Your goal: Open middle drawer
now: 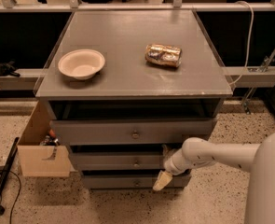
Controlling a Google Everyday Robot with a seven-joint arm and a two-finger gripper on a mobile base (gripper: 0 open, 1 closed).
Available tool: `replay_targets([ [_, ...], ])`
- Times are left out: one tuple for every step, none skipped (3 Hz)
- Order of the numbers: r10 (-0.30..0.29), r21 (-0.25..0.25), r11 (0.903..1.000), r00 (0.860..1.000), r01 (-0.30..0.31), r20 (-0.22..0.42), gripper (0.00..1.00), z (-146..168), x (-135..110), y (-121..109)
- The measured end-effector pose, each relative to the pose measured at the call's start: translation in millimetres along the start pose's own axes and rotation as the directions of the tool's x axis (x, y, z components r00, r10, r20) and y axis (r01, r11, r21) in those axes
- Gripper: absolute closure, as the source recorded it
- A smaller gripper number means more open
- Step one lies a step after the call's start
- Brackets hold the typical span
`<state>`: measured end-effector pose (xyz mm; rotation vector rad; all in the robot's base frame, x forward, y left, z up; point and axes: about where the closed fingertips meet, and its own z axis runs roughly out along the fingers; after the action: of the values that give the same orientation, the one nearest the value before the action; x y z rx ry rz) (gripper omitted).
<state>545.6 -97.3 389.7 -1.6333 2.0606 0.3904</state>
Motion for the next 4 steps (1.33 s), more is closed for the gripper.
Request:
replay_targets([
  [0.0, 0.0, 1.0, 1.0, 0.0, 0.001, 0.22, 0.4, -0.7, -0.2],
  [0.0, 0.0, 1.0, 1.0, 0.0, 0.001, 0.45, 0.4, -0.7, -0.2],
  [0.0, 0.0, 1.0, 1.0, 0.0, 0.001, 0.68, 0.4, -0.7, -0.2],
  [0.0, 0.0, 1.0, 1.0, 0.0, 0.001, 0.92, -5.0, -4.1, -0.8],
])
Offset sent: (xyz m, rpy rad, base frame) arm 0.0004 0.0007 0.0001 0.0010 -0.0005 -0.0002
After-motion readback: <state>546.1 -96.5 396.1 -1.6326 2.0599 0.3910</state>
